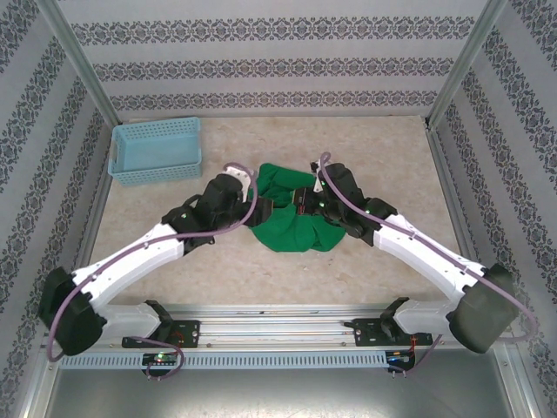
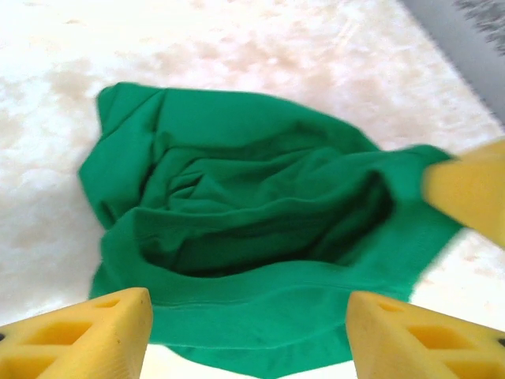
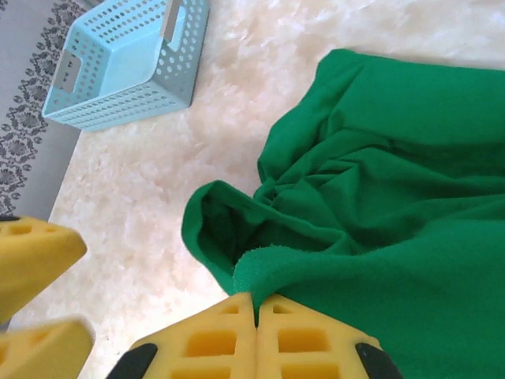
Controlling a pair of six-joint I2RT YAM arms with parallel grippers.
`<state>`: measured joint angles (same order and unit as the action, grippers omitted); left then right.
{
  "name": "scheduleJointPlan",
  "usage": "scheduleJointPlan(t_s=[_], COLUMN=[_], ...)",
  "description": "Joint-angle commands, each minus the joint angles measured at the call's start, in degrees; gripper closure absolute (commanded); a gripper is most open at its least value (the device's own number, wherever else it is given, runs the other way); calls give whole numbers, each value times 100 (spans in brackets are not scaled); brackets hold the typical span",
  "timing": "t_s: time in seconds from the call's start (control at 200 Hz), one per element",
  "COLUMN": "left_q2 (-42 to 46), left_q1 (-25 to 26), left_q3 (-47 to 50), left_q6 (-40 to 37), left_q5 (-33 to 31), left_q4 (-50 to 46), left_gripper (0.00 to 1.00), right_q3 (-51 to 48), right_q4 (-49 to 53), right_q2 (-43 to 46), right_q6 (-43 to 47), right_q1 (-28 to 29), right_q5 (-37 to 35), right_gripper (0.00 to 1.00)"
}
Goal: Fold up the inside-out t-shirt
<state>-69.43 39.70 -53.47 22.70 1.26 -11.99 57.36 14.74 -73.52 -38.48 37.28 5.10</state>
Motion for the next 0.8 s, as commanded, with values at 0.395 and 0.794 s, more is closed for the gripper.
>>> scheduleJointPlan(t_s=[0.395,0.794], left_q2=[-1142,-2034], left_q1=[11,221], left_q3=[-18,-88], left_q6=[126,472], left_q5=[1062,996], left_q4=[1024,769], left_gripper=[20,25], right_q3=[-569,-2369], right_q4=[918,355], right_q2=[841,1023], right_q6=[525,279], right_q1=[-216,-143], right_q5=[-690,-936], right_gripper=[44,35])
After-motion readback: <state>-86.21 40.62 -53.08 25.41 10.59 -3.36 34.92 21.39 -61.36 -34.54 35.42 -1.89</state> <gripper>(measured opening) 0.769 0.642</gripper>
